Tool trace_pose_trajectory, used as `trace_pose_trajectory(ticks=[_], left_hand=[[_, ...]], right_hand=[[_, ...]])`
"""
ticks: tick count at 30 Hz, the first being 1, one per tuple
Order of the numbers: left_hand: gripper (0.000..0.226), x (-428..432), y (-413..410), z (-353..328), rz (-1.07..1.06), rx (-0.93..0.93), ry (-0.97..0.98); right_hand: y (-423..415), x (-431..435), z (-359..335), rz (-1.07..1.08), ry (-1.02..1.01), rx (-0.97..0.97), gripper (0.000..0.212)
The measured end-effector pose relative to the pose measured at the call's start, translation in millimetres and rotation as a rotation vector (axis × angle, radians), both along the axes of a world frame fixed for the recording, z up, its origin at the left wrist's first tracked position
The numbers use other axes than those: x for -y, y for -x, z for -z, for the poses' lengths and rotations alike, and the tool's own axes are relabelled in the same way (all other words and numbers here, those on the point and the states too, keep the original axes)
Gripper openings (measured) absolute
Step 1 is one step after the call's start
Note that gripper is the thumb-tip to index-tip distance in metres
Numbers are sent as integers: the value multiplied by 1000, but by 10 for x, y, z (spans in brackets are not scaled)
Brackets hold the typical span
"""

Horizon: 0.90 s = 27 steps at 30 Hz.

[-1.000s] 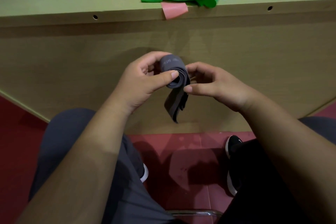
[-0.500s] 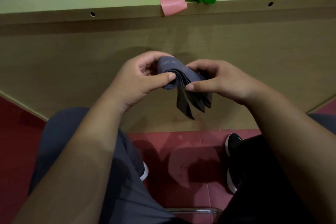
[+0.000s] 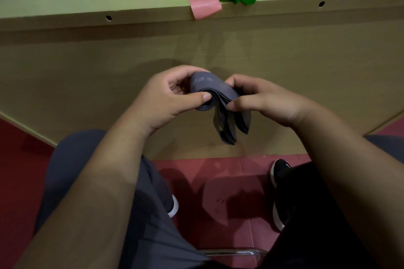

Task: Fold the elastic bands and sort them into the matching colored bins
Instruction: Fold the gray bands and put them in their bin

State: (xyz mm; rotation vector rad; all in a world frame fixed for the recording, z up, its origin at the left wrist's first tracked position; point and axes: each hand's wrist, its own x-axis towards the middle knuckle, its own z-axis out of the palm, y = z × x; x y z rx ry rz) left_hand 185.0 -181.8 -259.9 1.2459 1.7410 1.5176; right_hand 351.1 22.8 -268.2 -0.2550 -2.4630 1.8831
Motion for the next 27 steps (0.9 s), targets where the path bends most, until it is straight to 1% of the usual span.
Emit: trace_pose_trajectory(ticks=[5, 6, 9, 14, 18, 21, 24, 27], left_hand=[[43, -13, -18, -4, -14, -3, -6], [43, -14, -18, -4, -18, 0, -7], [42, -21, -28, -4, -29, 22, -16], [34, -54, -66, 7, -79, -14, -8], [33, -88, -73, 27, -130, -7, -6], [31, -121, -88, 40, -189, -9, -4], [30, -138, -109, 34, -229, -2, -9], [31, -137, -120, 40, -238, 32, -19]], right_hand=[[34, 41, 61, -22, 29, -12, 30], [41, 46, 77, -23, 25, -4, 33], [47, 63, 103, -20, 16, 3, 52], [43, 126, 61, 24, 21, -75, 61], [58, 152, 61, 135, -77, -116, 59], [70, 166, 52, 234, -164, -193, 68], [91, 142, 80, 250, -229, -249, 54], [84, 135, 95, 242, -194, -248, 49]])
